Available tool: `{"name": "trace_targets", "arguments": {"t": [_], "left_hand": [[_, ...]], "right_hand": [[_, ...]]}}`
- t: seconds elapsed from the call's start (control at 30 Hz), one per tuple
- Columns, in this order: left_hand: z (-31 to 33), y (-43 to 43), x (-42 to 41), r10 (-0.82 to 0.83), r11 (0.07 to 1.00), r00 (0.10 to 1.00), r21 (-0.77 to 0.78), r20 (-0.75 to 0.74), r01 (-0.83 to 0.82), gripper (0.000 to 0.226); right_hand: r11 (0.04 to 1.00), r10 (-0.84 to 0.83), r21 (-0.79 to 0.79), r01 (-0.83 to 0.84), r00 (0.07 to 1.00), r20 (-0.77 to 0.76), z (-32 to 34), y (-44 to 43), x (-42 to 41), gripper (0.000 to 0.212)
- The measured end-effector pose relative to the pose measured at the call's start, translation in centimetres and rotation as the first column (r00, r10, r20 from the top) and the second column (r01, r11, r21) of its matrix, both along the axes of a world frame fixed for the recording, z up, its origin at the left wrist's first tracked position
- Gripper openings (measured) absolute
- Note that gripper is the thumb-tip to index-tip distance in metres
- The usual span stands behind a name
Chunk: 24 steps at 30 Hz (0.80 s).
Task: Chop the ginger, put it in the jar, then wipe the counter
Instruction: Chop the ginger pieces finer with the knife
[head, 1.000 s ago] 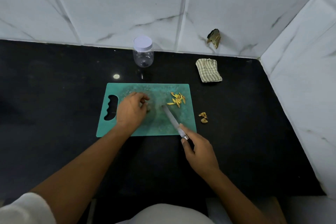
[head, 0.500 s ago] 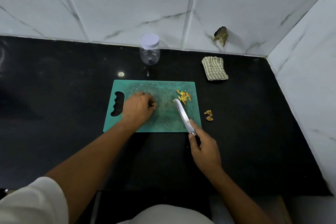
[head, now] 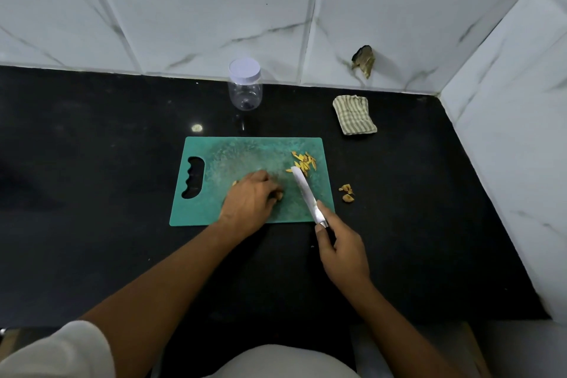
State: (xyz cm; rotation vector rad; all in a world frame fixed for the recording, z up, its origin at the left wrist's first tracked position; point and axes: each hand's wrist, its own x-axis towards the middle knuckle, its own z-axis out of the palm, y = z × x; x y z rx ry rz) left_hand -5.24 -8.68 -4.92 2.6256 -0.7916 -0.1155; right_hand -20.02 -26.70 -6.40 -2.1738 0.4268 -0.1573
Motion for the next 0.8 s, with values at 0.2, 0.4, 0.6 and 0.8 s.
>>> {"name": "trace_targets", "arguments": {"t": [0.2,0.4,0.6,0.8], "left_hand": [[0.0,-0.4,-0.3,0.036,0.997,0.997,-0.072,-0.065,-0.04,0.03],[-0.4,-0.5,0.0,0.019,0.992,0.997,-0.124,-0.072,-0.028,0.03],[-0.7,-0.1,-0.7,0.114,0.978,0.99,-0.168,-0.085,-0.127,0.046],[-0.9,-0.3,-0.8,0.165,0.97,0.984,-0.168,-0.07,-0.175,0.014]], "right_hand": [[1.0,-0.001,0.001,0.001,1.0,-0.018,-0.4,-0.1,0.1,0.048],[1.0,0.01,0.009,-0.01,1.0,-0.016,-0.3,-0.2,0.1,0.048],[1.0,0.019,0.006,-0.019,1.0,-0.009,-0.3,-0.2,0.0,0.048],[1.0,0.022,0.018,-0.022,1.0,-0.004,-0.3,-0.1,0.1,0.048]]}}
